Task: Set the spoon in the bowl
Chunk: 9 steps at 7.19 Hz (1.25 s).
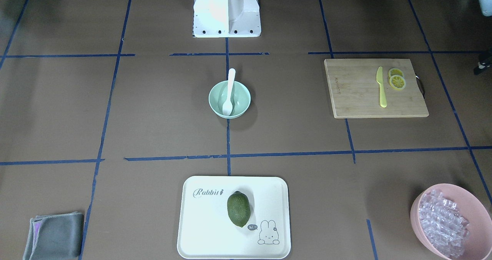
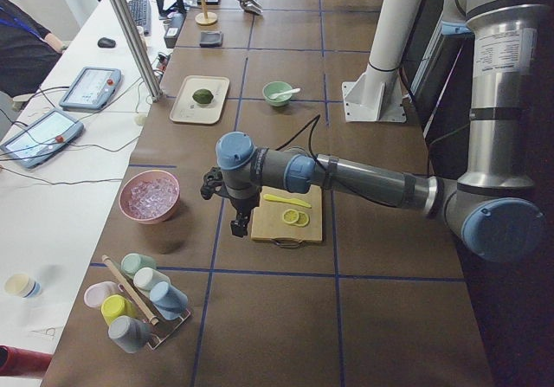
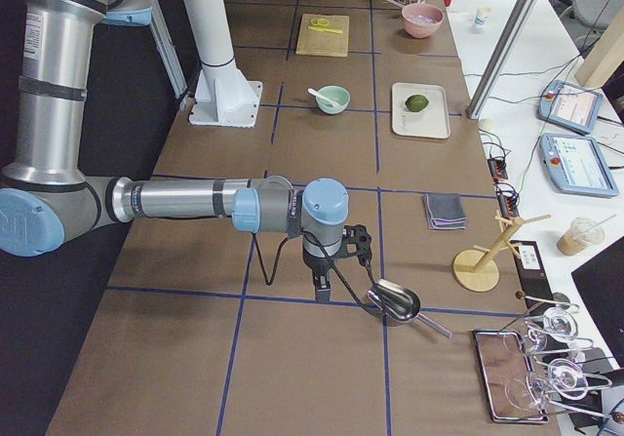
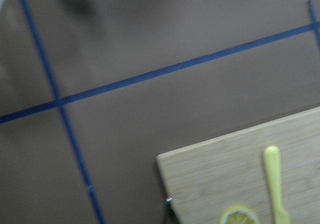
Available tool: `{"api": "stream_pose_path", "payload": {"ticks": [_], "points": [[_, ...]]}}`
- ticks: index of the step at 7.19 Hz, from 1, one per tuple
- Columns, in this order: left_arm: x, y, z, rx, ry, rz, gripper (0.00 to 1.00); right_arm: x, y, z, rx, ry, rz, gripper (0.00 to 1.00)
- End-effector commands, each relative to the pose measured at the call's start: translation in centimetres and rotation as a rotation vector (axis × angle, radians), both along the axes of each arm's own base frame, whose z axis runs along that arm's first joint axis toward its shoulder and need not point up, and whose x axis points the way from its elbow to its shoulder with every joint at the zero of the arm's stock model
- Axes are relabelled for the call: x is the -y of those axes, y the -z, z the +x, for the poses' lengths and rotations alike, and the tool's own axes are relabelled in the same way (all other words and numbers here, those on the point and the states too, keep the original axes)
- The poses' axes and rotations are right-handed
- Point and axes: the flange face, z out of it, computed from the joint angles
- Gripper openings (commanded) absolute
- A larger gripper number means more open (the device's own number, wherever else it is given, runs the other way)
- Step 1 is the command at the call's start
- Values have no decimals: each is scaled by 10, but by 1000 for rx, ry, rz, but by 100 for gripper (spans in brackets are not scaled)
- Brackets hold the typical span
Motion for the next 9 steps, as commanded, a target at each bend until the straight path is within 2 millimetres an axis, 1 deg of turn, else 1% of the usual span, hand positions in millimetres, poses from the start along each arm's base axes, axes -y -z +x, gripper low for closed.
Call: {"api": "stream_pose_path", "payload": {"ticks": [1,2,3,4,5,9], "points": [[-27,-29,-22,15,38,-50,100,0,0,0,7,0,-1,100],[-30,-33,-22,17,37,-58,100,0,-1,-1,7,0,-3,100],[-36,-42,-24,17,45,-84,100,0,0,-1,7,0,-1,100],[-37,-40,-26,20,48,-79,100,0,-1,-1,7,0,-3,100],[-35,-49,-26,34,45,-95,100,1,0,-1,7,-1,-1,100],[-38,-52,-26,33,43,-103,100,0,-1,-1,6,-1,-4,100]]}}
